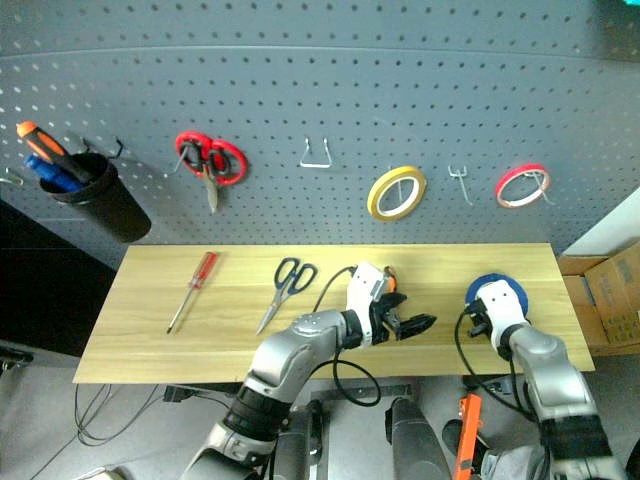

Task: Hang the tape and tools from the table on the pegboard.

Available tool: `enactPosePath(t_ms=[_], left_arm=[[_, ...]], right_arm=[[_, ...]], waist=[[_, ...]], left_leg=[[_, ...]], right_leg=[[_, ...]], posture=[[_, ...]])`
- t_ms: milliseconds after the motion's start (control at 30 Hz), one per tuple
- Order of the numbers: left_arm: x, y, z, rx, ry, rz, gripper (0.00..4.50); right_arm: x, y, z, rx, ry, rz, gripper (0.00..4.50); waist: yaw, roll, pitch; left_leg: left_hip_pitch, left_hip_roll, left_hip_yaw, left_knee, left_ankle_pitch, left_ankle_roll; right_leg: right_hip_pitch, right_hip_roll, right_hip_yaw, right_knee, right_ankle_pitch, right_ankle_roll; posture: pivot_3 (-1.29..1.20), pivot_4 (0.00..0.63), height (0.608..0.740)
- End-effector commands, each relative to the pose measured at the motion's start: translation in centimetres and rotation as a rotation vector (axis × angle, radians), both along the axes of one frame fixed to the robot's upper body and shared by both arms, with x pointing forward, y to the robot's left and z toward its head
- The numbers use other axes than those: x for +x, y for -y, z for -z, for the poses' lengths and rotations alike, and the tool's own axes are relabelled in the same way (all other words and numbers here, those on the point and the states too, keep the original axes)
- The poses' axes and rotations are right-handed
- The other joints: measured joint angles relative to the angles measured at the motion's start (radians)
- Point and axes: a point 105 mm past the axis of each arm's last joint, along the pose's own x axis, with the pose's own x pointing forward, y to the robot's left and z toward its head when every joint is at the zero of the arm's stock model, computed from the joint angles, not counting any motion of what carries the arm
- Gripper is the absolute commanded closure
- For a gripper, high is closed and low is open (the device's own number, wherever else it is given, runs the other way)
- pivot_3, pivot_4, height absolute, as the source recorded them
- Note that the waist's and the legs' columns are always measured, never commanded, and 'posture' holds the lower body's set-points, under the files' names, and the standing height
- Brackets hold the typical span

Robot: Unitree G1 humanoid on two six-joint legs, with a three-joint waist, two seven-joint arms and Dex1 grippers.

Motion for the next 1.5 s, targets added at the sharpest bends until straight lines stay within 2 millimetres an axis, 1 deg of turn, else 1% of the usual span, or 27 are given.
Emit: enactPosePath(t_ms=[33, 67, 133, 267, 367, 500, 600, 667, 767, 833, 900, 967, 1133, 1200, 1233, 1367, 1500], left_arm=[[0.1, -0.9, -4.2, -0.111, 0.143, 0.003, 0.00], [0.0, -1.2, -4.7, -0.119, 0.165, 0.007, 0.00], [0.1, -1.8, -5.5, -0.130, 0.198, 0.012, 0.00], [0.6, -2.6, -6.6, -0.144, 0.239, -0.002, 0.00], [1.1, -3.0, -7.4, -0.159, 0.259, -0.023, 0.00], [1.9, -3.1, -7.8, -0.168, 0.273, -0.055, 0.00], [2.9, -3.2, -8.2, -0.179, 0.270, -0.097, 0.00], [3.6, -3.4, -8.4, -0.188, 0.260, -0.129, 0.00], [4.8, -3.8, -9.3, -0.220, 0.249, -0.176, 0.00], [5.3, -4.1, -9.5, -0.224, 0.248, -0.200, 0.00], [5.6, -4.3, -9.5, -0.218, 0.254, -0.208, 0.00], [5.7, -4.4, -9.5, -0.218, 0.256, -0.216, 0.00], [5.9, -4.7, -9.5, -0.212, 0.262, -0.224, 0.00], [5.9, -4.8, -9.5, -0.207, 0.263, -0.227, 0.00], [6.0, -4.9, -9.4, -0.203, 0.263, -0.231, 0.00], [6.1, -5.0, -9.4, -0.198, 0.261, -0.232, 0.00], [6.0, -4.9, -9.2, -0.190, 0.261, -0.222, 0.00]], right_arm=[[-1.6, -1.7, -4.0, -0.144, 0.249, -0.036, 3.96], [-2.2, -2.3, -4.5, -0.177, 0.299, -0.049, 3.96], [-3.0, -3.2, -5.3, -0.221, 0.390, -0.072, 3.96], [-3.1, -4.4, -6.3, -0.288, 0.538, -0.127, 3.96], [-2.0, -5.0, -7.3, -0.307, 0.633, -0.157, 3.96], [0.3, -5.5, -9.2, -0.295, 0.748, -0.166, 3.96], [2.1, -5.6, -9.9, -0.272, 0.788, -0.176, 3.96], [3.1, -5.6, -9.8, -0.255, 0.785, -0.192, 3.96], [4.6, -5.2, -9.6, -0.238, 0.773, -0.203, 3.96], [5.2, -5.1, -9.6, -0.225, 0.773, -0.216, 3.96], [5.6, -5.6, -9.3, -0.192, 0.757, -0.254, 3.96], [5.9, -6.3, -9.2, -0.180, 0.751, -0.295, 3.96], [6.6, -7.9, -9.2, -0.145, 0.748, -0.365, 3.96], [6.8, -8.4, -8.8, -0.128, 0.731, -0.394, 3.96], [7.0, -8.6, -8.4, -0.121, 0.706, -0.410, 3.96], [7.8, -9.0, -6.7, -0.079, 0.593, -0.460, 3.96], [8.6, -8.6, -6.5, -0.061, 0.562, -0.457, 3.96]], waist=[[0.000, 0.000, -0.011], [0.000, 0.002, -0.019], [-0.004, -0.001, -0.037], [-0.007, -0.004, -0.073], [-0.011, -0.010, -0.096], [-0.016, -0.013, -0.119], [-0.020, -0.013, -0.140], [-0.021, -0.014, -0.146], [-0.023, -0.015, -0.149], [-0.024, -0.015, -0.151], [-0.025, -0.013, -0.156], [-0.026, -0.011, -0.161], [-0.028, -0.011, -0.168], [-0.028, -0.011, -0.170], [-0.028, -0.011, -0.171], [-0.028, -0.011, -0.175], [-0.027, -0.010, -0.176]], left_leg=[[0.000, 0.000, 0.000, 0.000, 0.000, 0.000], [0.000, 0.000, 0.000, 0.000, 0.000, 0.000], [0.001, 0.000, 0.001, 0.000, 0.000, -0.001], [0.003, 0.000, 0.007, 0.002, -0.001, 0.000], [0.004, 0.000, 0.008, 0.003, 0.000, 0.001], [0.005, 0.000, 0.011, 0.005, 0.002, 0.003], [0.005, 0.000, 0.011, 0.004, 0.002, 0.004], [0.007, 0.000, 0.011, 0.004, 0.002, 0.004], [0.014, 0.000, 0.011, 0.004, 0.002, 0.004], [0.016, 0.000, 0.011, 0.004, 0.002, 0.004], [0.017, 0.000, 0.012, 0.004, 0.002, 0.004], [0.018, 0.000, 0.012, 0.003, 0.002, 0.004], [0.020, 0.001, 0.012, 0.003, 0.002, 0.004], [0.020, 0.001, 0.012, 0.003, 0.002, 0.004], [0.020, 0.001, 0.012, 0.004, 0.002, 0.004], [0.020, 0.001, 0.012, 0.004, 0.002, 0.004], [0.020, 0.001, 0.012, 0.004, 0.002, 0.004]], right_leg=[[0.000, 0.000, 0.000, 0.000, 0.000, 0.000], [0.000, 0.000, 0.000, 0.000, 0.000, 0.001], [0.001, 0.000, 0.001, -0.002, 0.000, 0.001], [0.001, 0.000, 0.004, -0.003, 0.002, 0.002], [0.002, 0.000, 0.006, -0.003, 0.002, -0.002], [0.003, 0.000, 0.009, -0.004, 0.006, -0.003], [0.003, 0.001, 0.009, -0.003, 0.006, -0.003], [0.005, 0.001, 0.009, -0.004, 0.007, -0.002], [0.012, 0.001, 0.009, -0.005, 0.007, -0.002], [0.015, 0.001, 0.010, -0.005, 0.007, -0.002], [0.016, 0.001, 0.010, -0.004, 0.008, 0.001], [0.016, 0.001, 0.010, -0.004, 0.009, 0.002], [0.016, 0.002, 0.011, -0.003, 0.009, 0.002], [0.017, 0.002, 0.011, -0.002, 0.009, 0.002], [0.017, 0.002, 0.011, -0.002, 0.009, 0.002], [0.018, 0.002, 0.011, -0.002, 0.010, 0.002], [0.018, 0.002, 0.011, -0.002, 0.010, 0.002]], posture=[[-0.09, 0.156, 0.740], [-0.09, 0.149, 0.740], [-0.09, 0.129, 0.740], [-0.09, 0.096, 0.740], [-0.08, 0.072, 0.740], [-0.07, 0.048, 0.740], [-0.06, 0.037, 0.740], [-0.06, 0.032, 0.740], [-0.05, 0.025, 0.740], [-0.04, 0.016, 0.740], [-0.03, 0.013, 0.740], [-0.03, 0.011, 0.740], [-0.02, 0.010, 0.740], [-0.02, 0.011, 0.740], [-0.02, 0.012, 0.740], [-0.02, 0.015, 0.740], [-0.02, 0.017, 0.740]])
